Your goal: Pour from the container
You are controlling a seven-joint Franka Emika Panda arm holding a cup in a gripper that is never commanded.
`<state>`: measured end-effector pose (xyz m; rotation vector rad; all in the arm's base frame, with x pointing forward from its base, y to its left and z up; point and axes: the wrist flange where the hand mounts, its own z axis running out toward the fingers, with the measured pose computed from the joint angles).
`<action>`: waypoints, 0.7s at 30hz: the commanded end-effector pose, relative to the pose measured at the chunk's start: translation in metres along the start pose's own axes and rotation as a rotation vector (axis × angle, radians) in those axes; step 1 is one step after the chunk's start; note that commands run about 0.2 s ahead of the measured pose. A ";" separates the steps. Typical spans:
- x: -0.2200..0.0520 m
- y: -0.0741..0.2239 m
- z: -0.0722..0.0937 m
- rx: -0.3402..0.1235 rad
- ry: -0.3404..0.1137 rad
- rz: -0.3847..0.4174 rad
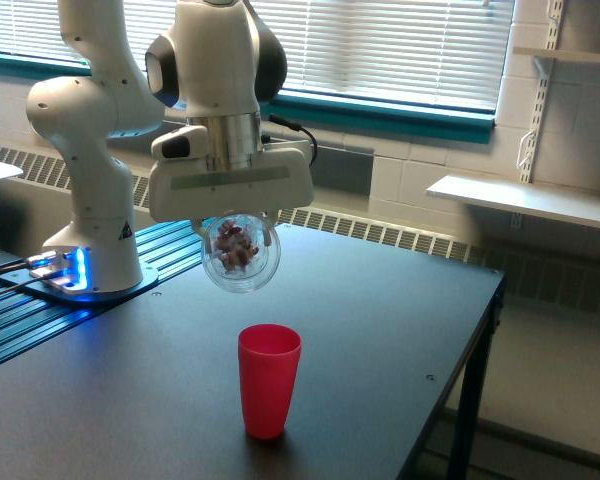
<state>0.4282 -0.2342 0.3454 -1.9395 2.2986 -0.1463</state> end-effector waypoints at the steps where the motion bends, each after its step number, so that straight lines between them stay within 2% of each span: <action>1: -0.009 -0.020 0.002 -0.029 -0.008 0.025; 4: -0.015 -0.028 0.006 -0.032 -0.021 0.024; 14: -0.038 -0.040 0.024 -0.074 -0.017 0.004; 21: -0.065 -0.037 0.034 -0.108 -0.045 -0.018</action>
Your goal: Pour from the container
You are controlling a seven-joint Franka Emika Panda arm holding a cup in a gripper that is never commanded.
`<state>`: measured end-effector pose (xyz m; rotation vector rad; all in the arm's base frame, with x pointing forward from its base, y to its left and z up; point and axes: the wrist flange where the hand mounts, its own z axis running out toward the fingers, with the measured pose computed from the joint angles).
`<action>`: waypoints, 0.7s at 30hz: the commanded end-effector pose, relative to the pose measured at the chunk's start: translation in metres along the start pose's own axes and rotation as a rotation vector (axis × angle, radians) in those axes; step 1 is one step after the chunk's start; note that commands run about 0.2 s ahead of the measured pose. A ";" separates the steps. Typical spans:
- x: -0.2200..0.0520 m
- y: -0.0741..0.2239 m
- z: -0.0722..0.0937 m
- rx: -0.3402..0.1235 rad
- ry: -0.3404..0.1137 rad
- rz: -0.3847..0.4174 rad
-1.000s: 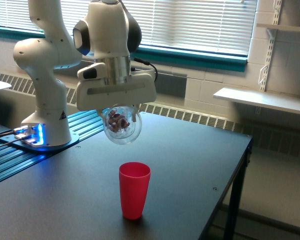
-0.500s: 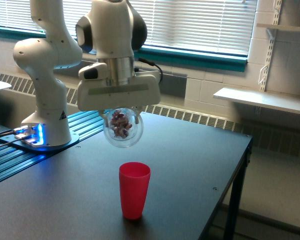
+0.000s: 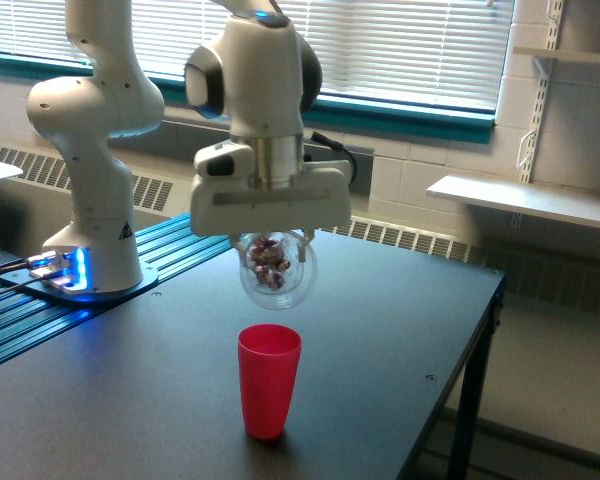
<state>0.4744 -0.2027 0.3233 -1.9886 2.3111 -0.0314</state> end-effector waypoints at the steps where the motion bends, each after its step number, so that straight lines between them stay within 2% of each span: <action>1: -0.030 -0.001 0.006 -0.026 -0.030 -0.003; 8: -0.040 0.004 0.007 -0.031 -0.063 0.001; 21: -0.024 0.016 -0.002 -0.030 -0.071 0.070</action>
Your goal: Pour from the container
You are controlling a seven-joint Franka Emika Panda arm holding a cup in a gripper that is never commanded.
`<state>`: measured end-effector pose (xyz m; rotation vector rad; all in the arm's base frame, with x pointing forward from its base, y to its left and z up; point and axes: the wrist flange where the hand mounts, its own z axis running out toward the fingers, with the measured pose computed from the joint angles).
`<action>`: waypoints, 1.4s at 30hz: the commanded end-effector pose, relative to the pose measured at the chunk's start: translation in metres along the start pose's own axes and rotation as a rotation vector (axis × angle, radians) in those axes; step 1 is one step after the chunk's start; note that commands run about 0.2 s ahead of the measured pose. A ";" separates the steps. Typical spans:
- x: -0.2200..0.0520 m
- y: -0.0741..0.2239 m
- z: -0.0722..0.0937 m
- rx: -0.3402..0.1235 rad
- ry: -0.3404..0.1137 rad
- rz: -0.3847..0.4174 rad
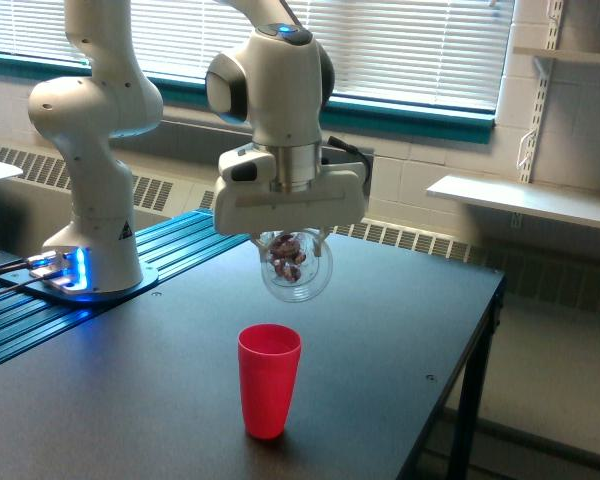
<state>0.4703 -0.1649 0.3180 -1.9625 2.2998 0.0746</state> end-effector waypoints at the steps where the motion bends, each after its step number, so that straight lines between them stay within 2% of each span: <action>1: 0.013 0.007 -0.010 0.009 -0.010 0.062; 7: 0.015 0.009 -0.008 0.011 -0.043 0.084; 14: 0.019 0.010 -0.003 -0.008 -0.073 0.108; 27: 0.034 0.009 -0.003 -0.030 -0.097 0.148; 42: 0.063 0.007 -0.010 -0.027 -0.104 0.213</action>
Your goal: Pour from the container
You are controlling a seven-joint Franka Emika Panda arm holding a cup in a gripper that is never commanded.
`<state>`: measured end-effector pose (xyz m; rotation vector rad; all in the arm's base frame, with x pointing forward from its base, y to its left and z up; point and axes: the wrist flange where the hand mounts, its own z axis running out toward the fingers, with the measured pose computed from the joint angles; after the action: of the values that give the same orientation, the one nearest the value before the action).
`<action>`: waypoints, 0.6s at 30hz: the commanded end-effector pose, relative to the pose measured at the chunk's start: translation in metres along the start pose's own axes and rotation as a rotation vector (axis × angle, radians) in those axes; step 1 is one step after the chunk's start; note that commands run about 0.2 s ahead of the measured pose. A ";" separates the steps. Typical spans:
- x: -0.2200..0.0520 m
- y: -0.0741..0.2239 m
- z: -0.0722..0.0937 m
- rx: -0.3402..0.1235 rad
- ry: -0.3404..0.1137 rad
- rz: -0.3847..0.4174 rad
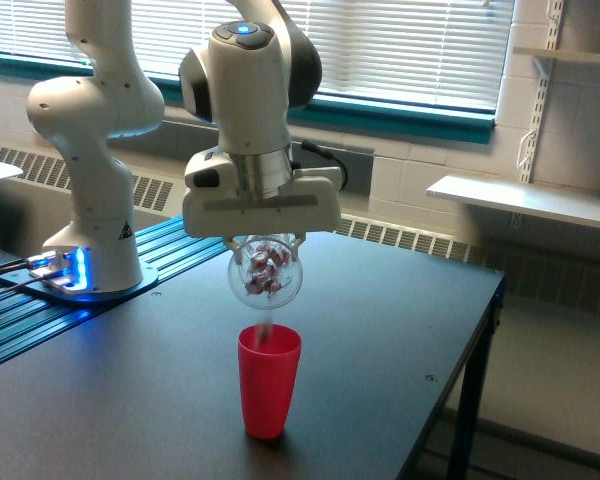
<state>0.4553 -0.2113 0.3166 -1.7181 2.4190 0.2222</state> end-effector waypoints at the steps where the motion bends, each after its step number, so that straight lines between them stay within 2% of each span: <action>1: 0.016 -0.003 -0.008 0.007 -0.007 0.035; 12: 0.020 -0.006 -0.007 -0.004 -0.024 0.051; 18: 0.016 -0.008 -0.004 -0.020 -0.009 0.041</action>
<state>0.4537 -0.2335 0.3176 -1.6563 2.4547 0.2458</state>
